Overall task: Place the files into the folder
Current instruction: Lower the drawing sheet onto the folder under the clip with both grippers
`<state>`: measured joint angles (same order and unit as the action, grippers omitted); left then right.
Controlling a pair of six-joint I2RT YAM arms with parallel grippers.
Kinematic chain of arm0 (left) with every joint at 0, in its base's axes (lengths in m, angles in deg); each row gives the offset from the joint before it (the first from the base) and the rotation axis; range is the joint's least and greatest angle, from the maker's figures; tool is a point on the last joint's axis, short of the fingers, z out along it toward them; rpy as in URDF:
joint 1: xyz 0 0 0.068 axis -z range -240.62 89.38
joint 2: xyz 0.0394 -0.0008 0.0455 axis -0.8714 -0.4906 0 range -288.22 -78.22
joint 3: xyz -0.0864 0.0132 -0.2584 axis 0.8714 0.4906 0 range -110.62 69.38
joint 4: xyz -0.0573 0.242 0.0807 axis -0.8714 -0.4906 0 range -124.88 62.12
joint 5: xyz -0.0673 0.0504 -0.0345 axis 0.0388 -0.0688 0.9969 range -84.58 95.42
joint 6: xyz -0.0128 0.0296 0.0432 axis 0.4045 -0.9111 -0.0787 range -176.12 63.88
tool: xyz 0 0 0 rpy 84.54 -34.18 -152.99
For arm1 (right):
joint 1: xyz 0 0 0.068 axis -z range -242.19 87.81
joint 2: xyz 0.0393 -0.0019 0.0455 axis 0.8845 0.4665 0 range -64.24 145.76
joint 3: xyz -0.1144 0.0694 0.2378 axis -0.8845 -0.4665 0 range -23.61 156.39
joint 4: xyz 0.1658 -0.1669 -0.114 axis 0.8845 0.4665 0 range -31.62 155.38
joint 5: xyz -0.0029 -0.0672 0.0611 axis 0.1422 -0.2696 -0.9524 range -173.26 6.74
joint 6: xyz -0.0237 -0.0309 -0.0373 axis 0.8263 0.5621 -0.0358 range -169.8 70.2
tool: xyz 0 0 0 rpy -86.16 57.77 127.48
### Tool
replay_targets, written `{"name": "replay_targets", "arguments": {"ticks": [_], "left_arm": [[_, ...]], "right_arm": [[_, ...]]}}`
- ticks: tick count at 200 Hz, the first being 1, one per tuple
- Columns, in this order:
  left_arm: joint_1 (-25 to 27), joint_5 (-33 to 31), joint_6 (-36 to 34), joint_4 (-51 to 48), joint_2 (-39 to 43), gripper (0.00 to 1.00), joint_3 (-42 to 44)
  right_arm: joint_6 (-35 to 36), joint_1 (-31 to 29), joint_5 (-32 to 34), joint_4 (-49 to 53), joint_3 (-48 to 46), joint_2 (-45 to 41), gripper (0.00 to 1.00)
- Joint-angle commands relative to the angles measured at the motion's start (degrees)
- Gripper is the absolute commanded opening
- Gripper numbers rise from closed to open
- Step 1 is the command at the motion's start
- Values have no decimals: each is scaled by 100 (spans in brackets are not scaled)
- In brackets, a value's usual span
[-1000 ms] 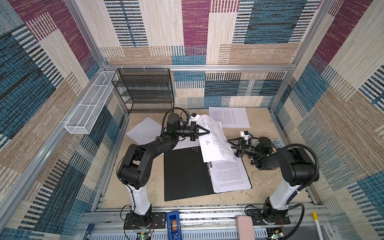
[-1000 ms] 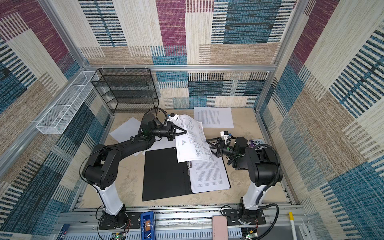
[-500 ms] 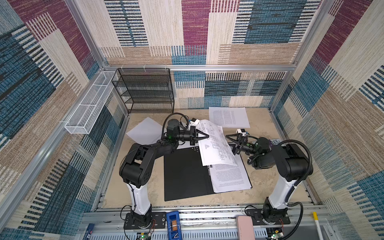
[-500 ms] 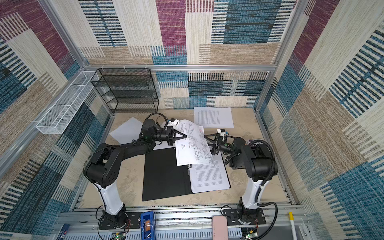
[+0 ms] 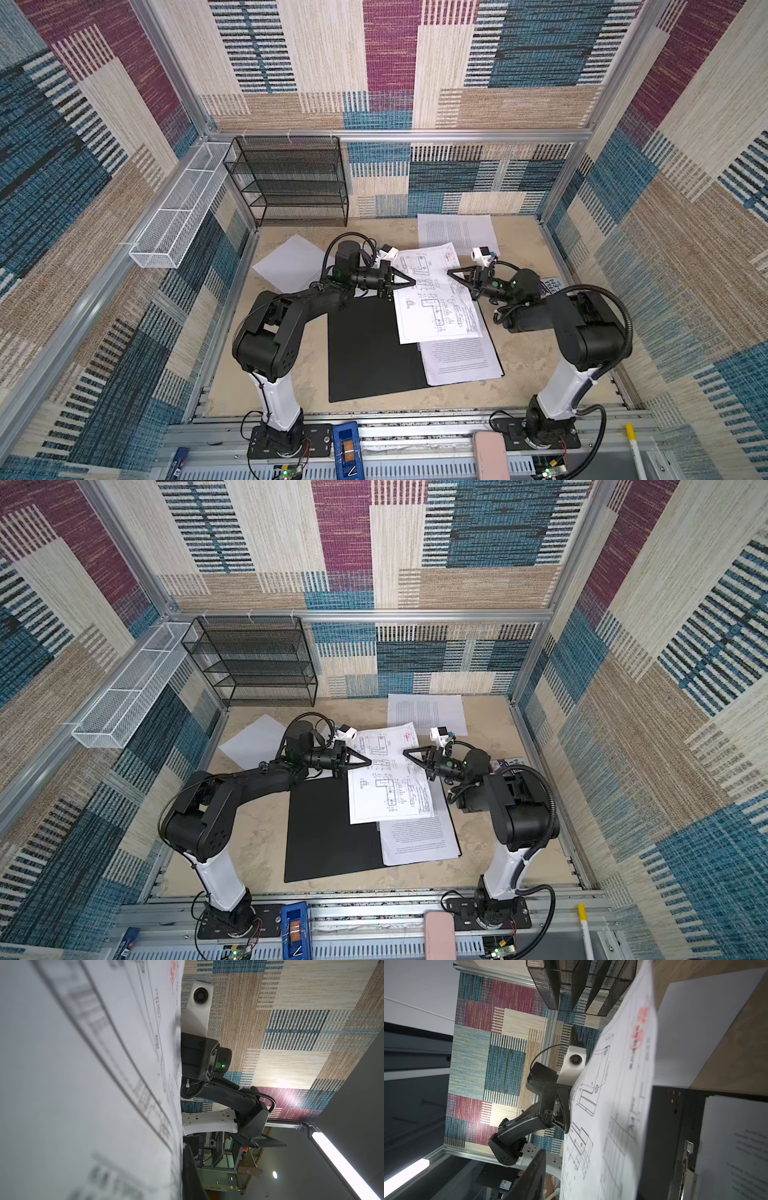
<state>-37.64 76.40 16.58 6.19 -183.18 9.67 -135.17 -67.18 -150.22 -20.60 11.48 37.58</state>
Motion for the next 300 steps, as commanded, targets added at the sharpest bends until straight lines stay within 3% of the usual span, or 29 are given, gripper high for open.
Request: {"name": "replay_targets", "arguments": {"ticks": [1, 28, 80, 106, 125, 141, 154, 170, 190, 201, 217, 234, 263, 300], "left_arm": [[-33, 34, -761, -832, 87, 0, -113], [-74, -108, -1513, -1823, 228, 0, -248], [-98, -225, -1987, -2519, 300, 0, -375], [-93, -250, -2107, -2665, 301, 0, -397], [-95, -286, -2279, -2932, 341, 0, -466], [-97, -451, -2623, -3426, 515, 30, -519], [-114, -720, -2989, -3978, 736, 55, -535], [-187, -1600, -3524, -5197, 949, 76, -578], [-206, -2681, -3827, -6347, 1024, 79, -507], [-238, -3103, -3784, -6644, 976, 80, -333], [-314, -3376, -3695, -6703, 840, 80, -68], [-377, -3495, -3587, -6578, 748, 81, 157], [-461, -3694, -3592, -6725, 684, 81, 239], [-469, -4071, -3751, -6675, 721, 82, 402]], "right_arm": [[586, -19, -116, 211, 27, -157, 43], [763, -28, -142, 480, -14, -240, 34], [1526, -71, -116, 1637, 33, -530, 26], [1617, -81, -116, 1838, 51, -556, 17], [1787, -89, -120, 2110, 90, -597, 1], [2158, -89, -143, 2661, 214, -741, 0], [2840, -81, -117, 3821, 457, -995, 0], [3881, -17, 84, 5446, 839, -1430, 0], [5300, 212, 659, 7907, 1509, -1799, 0], [5808, 358, 964, 8786, 1788, -1882, 0], [6474, 398, 1950, 9947, 2075, -1870, 0], [6737, 412, 2047, 10349, 2001, -1773, 0], [7086, 402, 3061, 11024, 2017, -1797, 0], [7289, 403, 3384, 11337, 2062, -1760, 0]]}}
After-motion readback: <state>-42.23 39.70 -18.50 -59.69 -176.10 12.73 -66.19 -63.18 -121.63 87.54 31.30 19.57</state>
